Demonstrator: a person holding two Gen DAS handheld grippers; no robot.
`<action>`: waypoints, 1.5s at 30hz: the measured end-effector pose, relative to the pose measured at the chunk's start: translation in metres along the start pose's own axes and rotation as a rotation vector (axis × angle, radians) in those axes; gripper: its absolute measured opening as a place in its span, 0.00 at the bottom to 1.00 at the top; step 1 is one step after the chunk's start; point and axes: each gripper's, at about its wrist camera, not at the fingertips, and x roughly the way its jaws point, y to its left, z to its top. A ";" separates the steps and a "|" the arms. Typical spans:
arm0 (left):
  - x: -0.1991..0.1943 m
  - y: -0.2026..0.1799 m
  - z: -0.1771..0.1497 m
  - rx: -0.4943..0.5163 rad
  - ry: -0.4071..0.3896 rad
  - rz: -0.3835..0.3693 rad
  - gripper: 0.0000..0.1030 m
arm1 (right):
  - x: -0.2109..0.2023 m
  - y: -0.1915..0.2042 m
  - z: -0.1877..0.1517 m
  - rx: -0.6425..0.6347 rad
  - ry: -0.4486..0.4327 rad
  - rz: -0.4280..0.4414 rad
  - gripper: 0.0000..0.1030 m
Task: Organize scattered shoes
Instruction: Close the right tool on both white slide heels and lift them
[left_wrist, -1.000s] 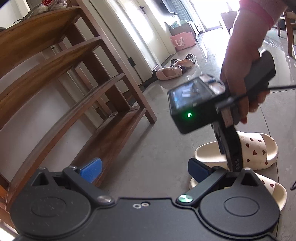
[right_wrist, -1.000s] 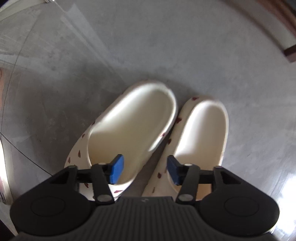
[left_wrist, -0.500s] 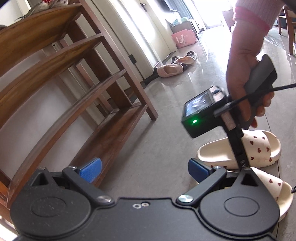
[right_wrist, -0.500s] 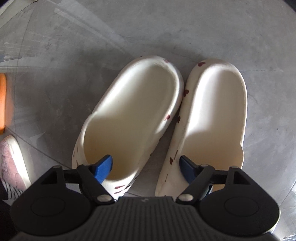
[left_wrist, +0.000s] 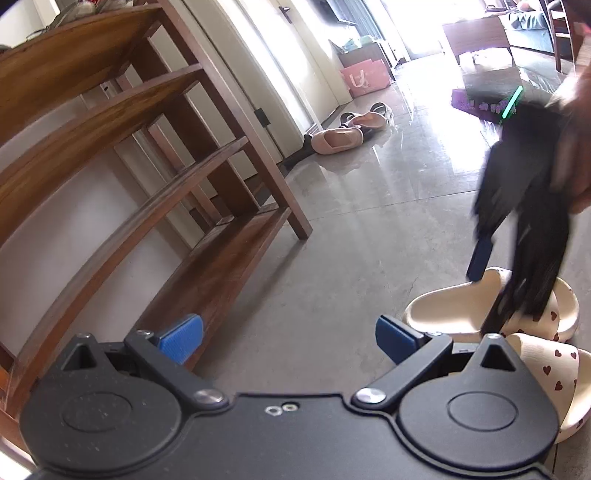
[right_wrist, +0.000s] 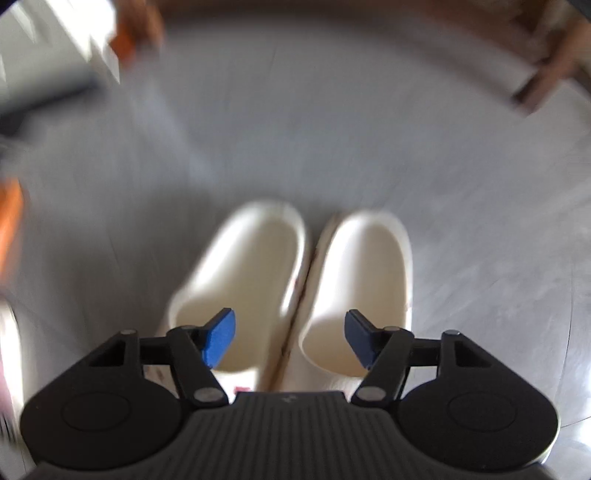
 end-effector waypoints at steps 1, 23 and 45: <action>0.001 -0.001 0.000 -0.001 -0.002 -0.005 0.98 | -0.013 -0.005 -0.017 0.039 -0.059 0.053 0.67; 0.020 -0.038 0.001 0.064 0.010 -0.073 0.98 | -0.025 0.002 -0.174 -0.106 -0.329 -0.104 0.78; 0.027 -0.033 -0.022 -0.064 0.108 0.031 0.98 | 0.027 0.005 -0.105 0.026 -0.436 -0.299 0.64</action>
